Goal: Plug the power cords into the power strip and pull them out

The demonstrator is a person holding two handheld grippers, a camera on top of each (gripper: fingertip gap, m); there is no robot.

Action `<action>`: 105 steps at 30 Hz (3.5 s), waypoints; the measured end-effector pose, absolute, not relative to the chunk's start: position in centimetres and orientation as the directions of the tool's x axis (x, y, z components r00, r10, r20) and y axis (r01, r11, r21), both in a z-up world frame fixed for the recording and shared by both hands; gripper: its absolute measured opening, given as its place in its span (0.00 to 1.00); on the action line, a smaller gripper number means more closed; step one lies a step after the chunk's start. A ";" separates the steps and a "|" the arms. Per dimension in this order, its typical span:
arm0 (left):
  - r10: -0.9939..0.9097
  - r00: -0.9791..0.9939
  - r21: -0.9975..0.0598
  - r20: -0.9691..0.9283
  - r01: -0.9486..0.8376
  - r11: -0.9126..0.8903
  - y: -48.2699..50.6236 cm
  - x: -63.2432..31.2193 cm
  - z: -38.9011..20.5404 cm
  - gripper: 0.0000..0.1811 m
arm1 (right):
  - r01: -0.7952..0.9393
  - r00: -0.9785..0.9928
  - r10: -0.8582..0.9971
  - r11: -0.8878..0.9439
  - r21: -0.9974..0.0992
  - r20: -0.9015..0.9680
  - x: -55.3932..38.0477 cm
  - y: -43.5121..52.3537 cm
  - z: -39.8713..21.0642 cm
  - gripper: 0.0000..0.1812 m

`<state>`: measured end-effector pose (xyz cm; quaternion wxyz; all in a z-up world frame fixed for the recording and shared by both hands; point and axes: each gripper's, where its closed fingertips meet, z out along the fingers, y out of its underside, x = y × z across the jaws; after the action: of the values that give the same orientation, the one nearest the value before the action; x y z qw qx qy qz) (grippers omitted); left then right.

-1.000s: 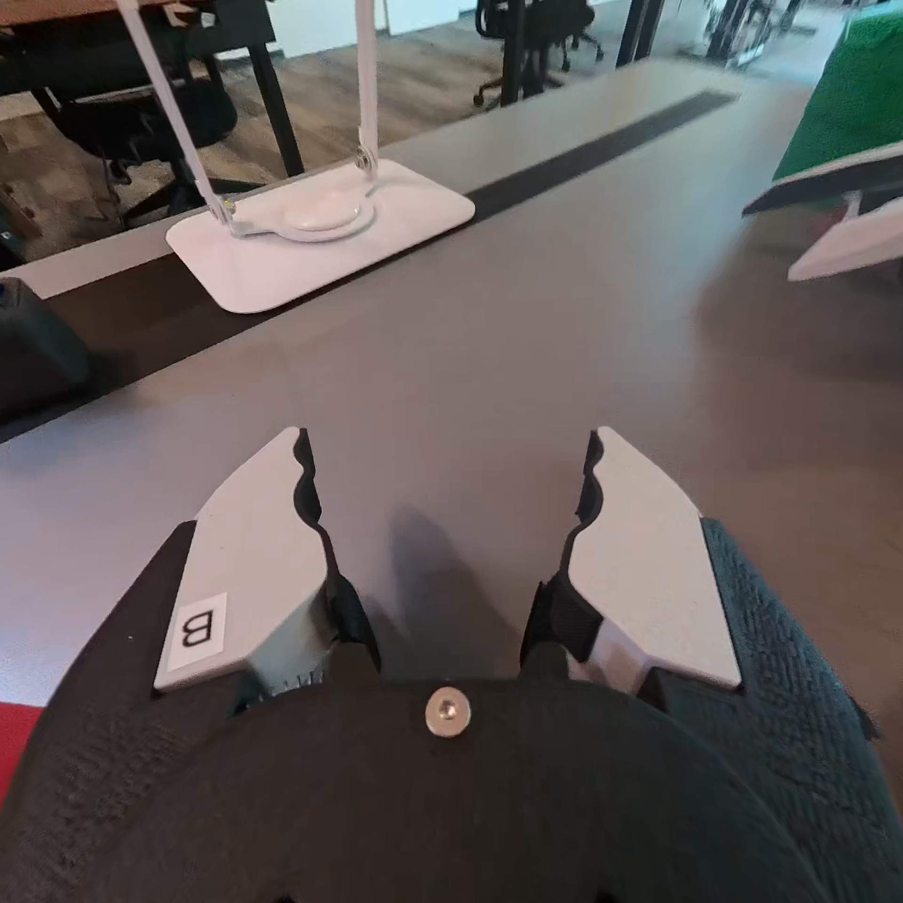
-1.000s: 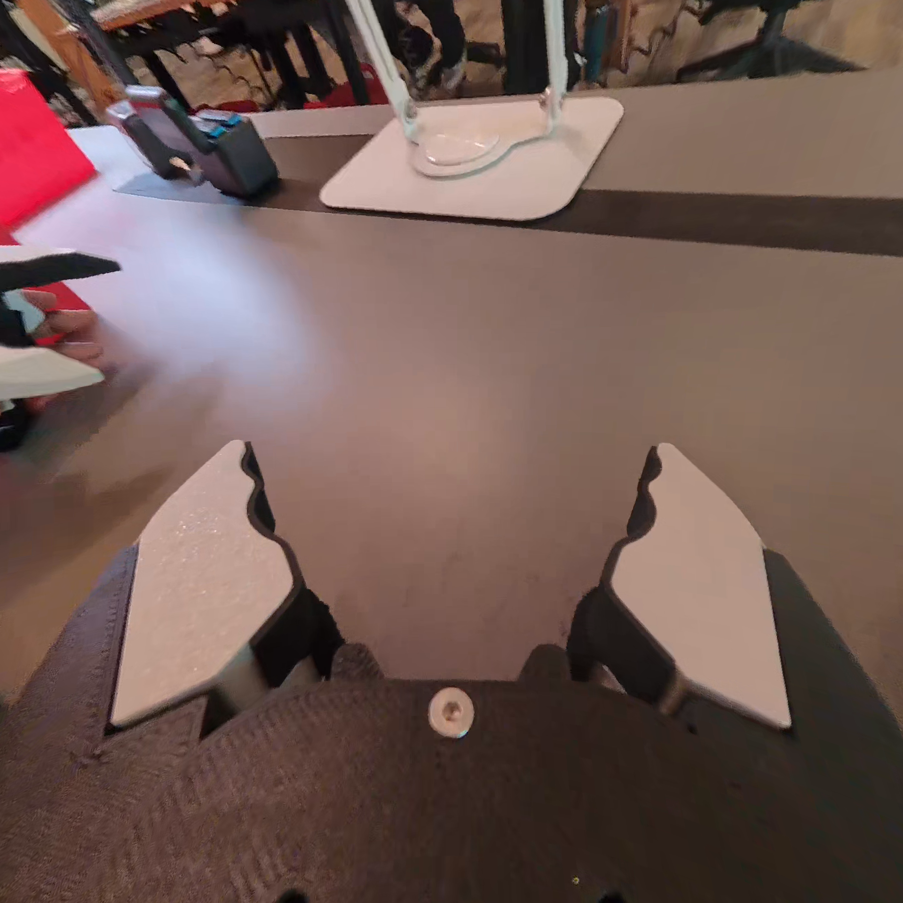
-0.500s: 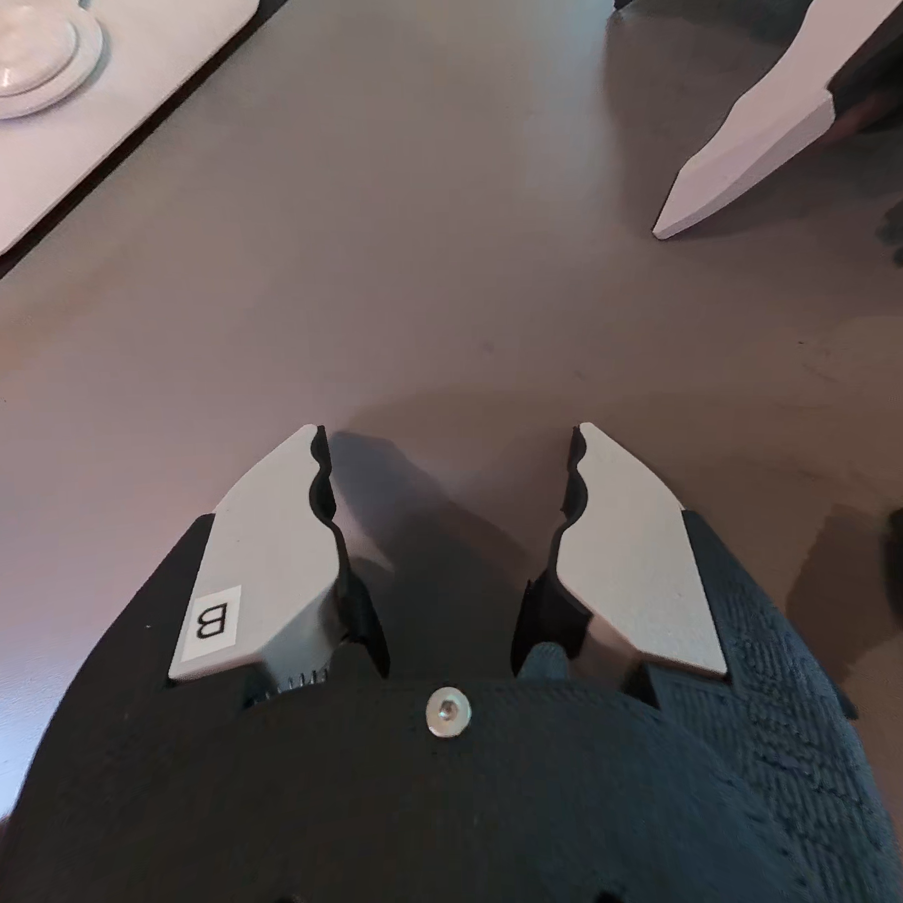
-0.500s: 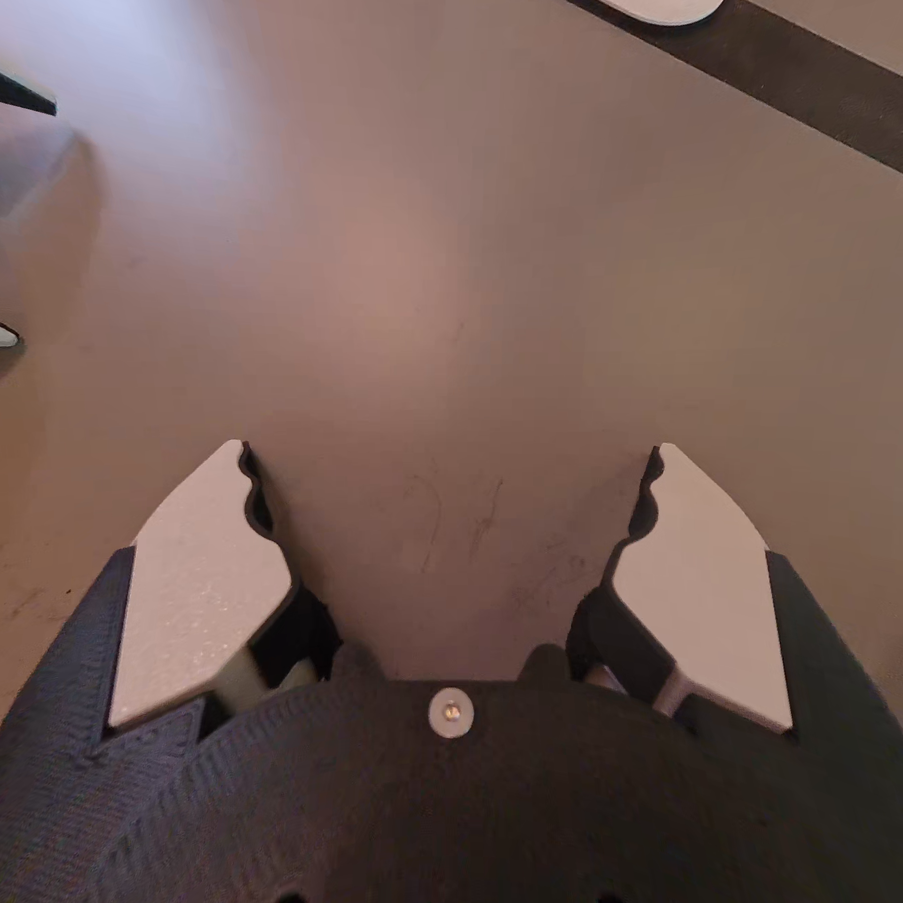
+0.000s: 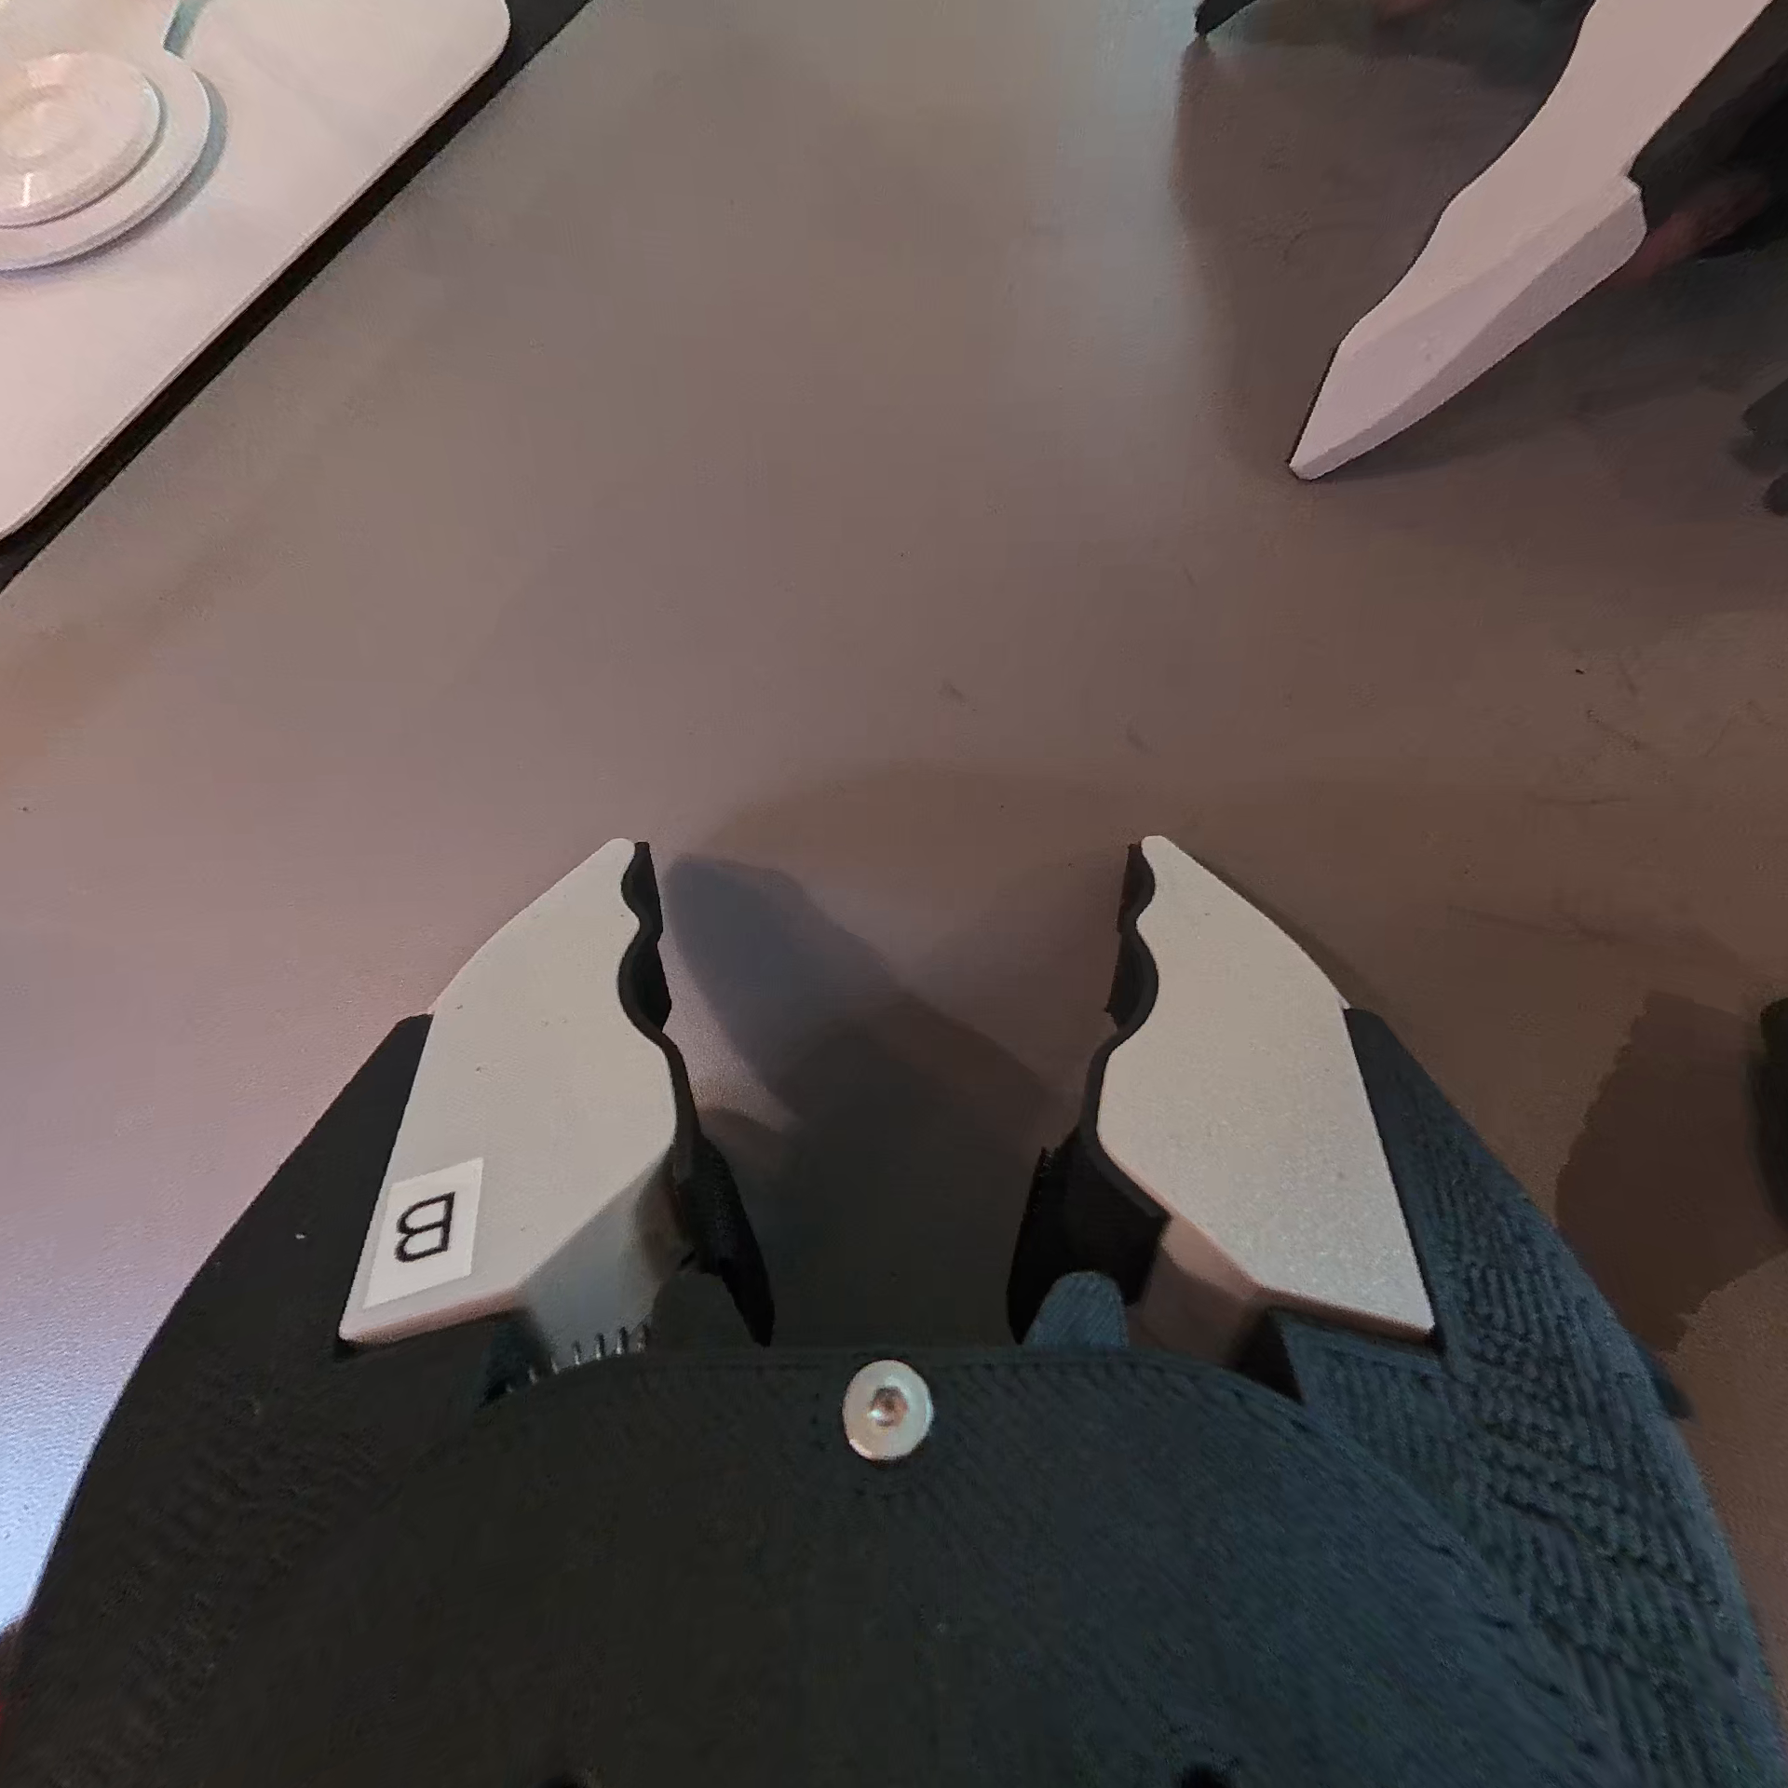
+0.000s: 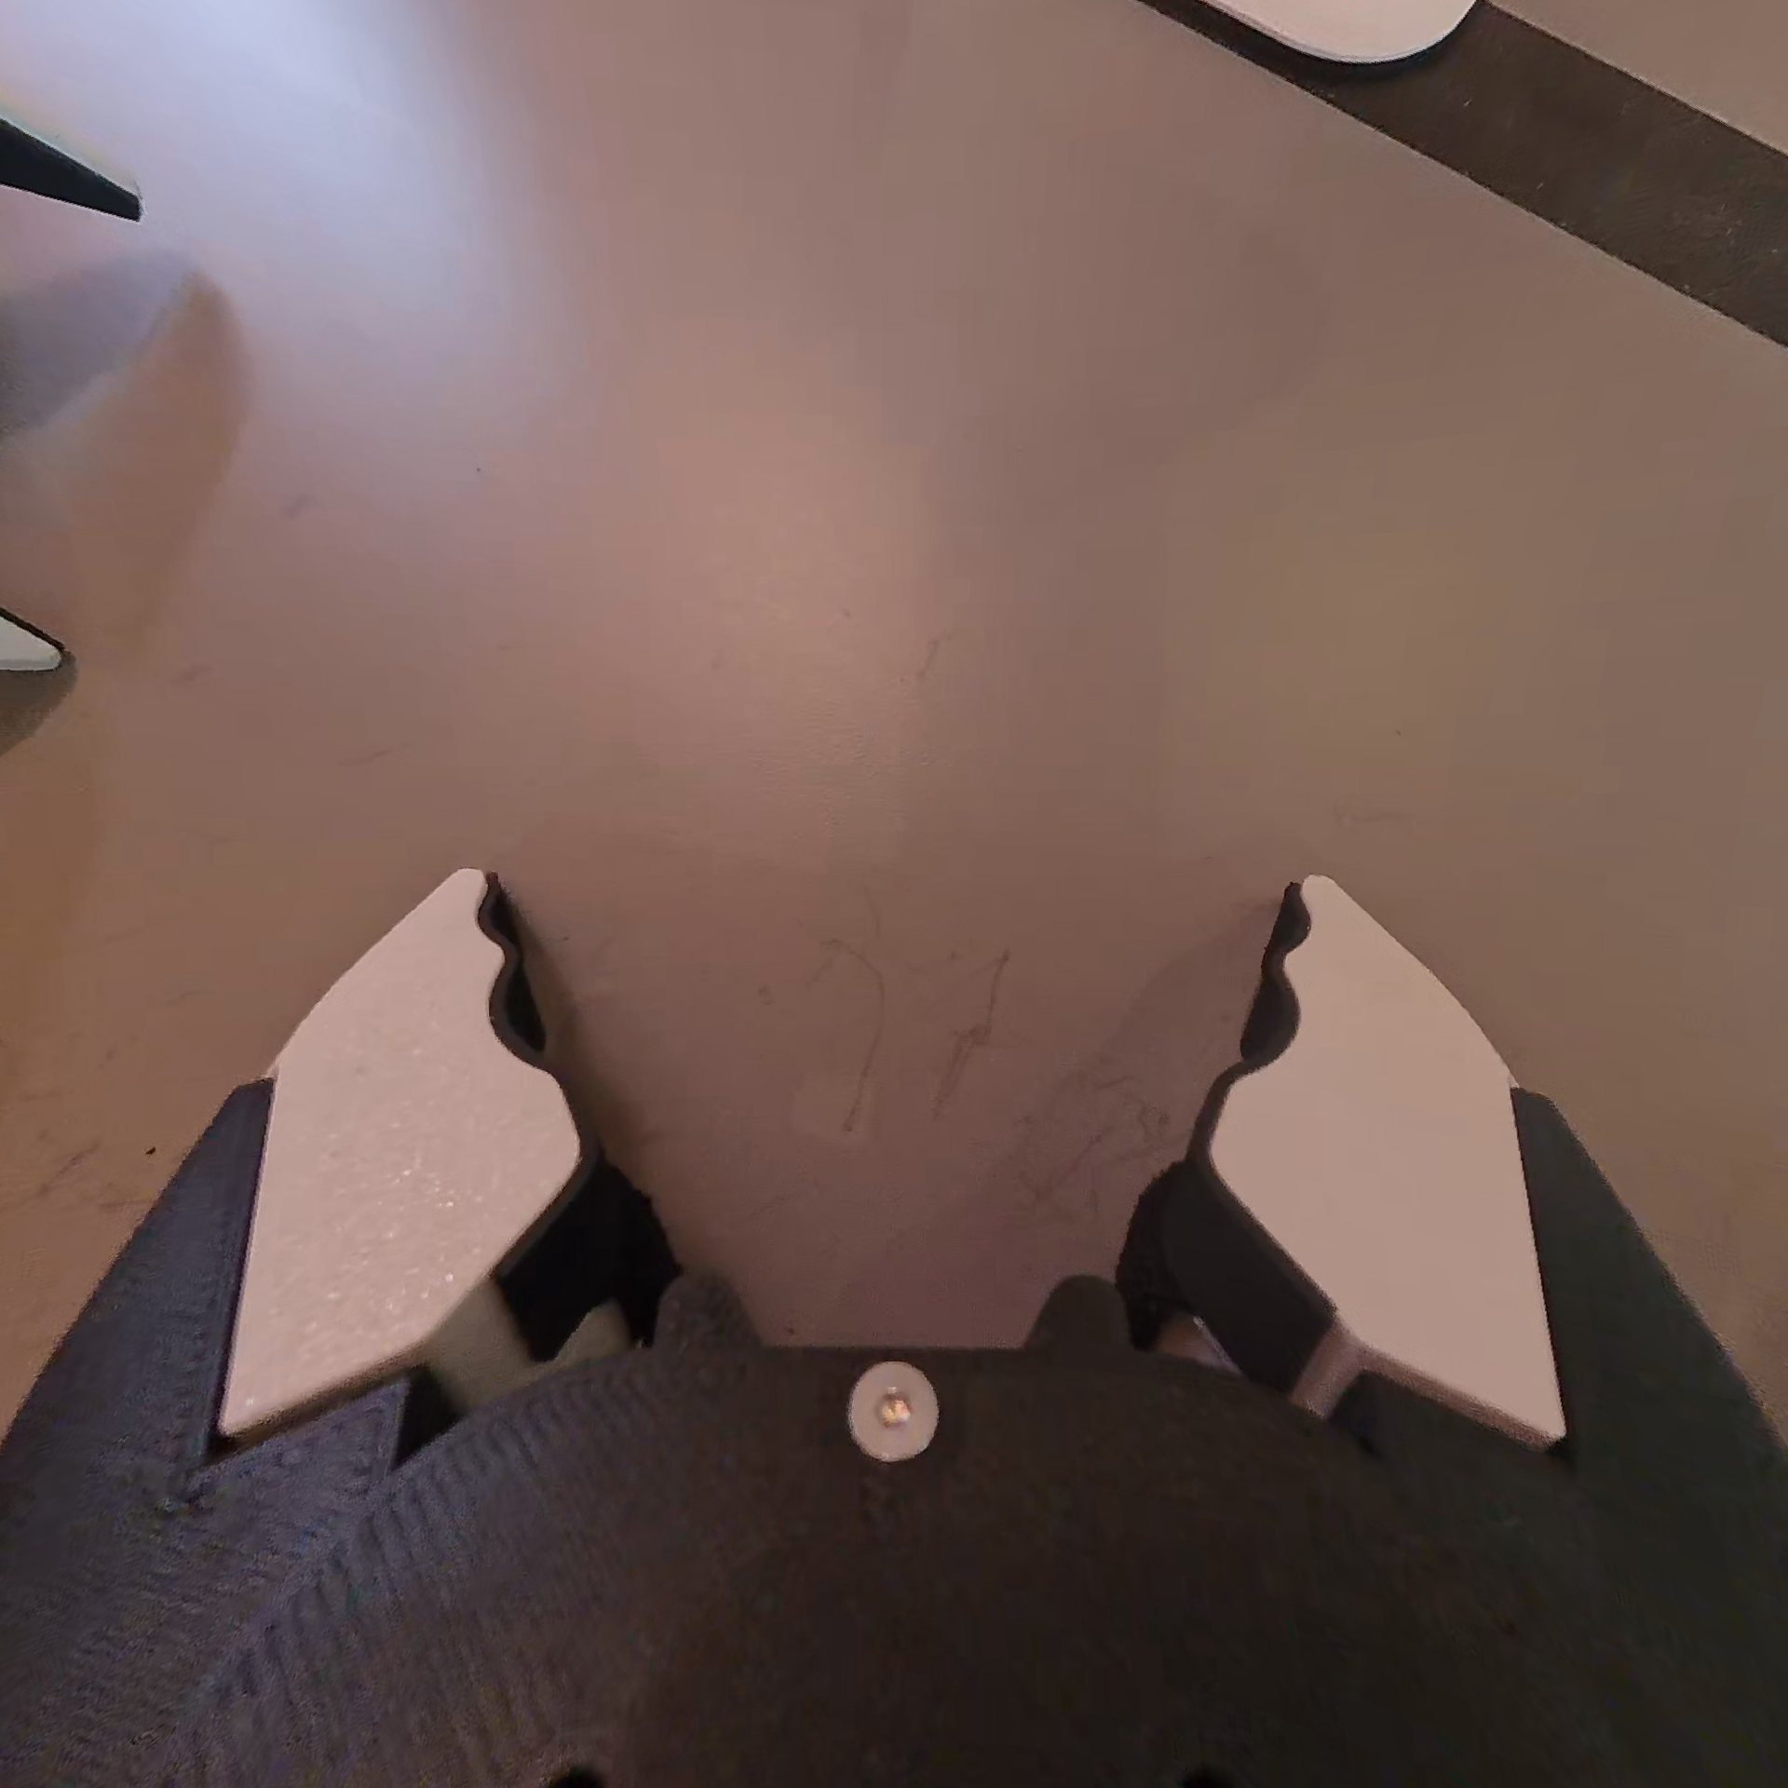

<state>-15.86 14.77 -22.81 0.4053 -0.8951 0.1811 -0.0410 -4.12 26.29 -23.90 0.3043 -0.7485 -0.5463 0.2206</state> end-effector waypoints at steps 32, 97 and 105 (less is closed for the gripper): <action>-0.360 0.930 -0.741 -0.076 -0.294 -0.604 14.8 -15.8 -22.8 0.49 | 0.690 0.275 0.961 -0.195 -0.697 0.003 -4.3 26.1 -24.0 0.78; -0.361 0.930 -0.740 -0.072 -0.293 -0.605 14.8 -15.6 -22.9 0.49 | 0.716 0.190 0.982 -0.138 -0.684 0.000 -4.8 24.1 -24.1 0.80; -0.361 0.930 -0.740 -0.070 -0.292 -0.606 14.8 -15.5 -22.9 0.49 | 0.711 0.171 0.985 -0.122 -0.693 0.002 -4.8 23.7 -23.9 0.77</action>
<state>-15.53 14.75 -22.88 0.4045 -0.8952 0.1823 -0.0431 -4.79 23.68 -23.93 0.2864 -0.7097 -0.5975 0.2395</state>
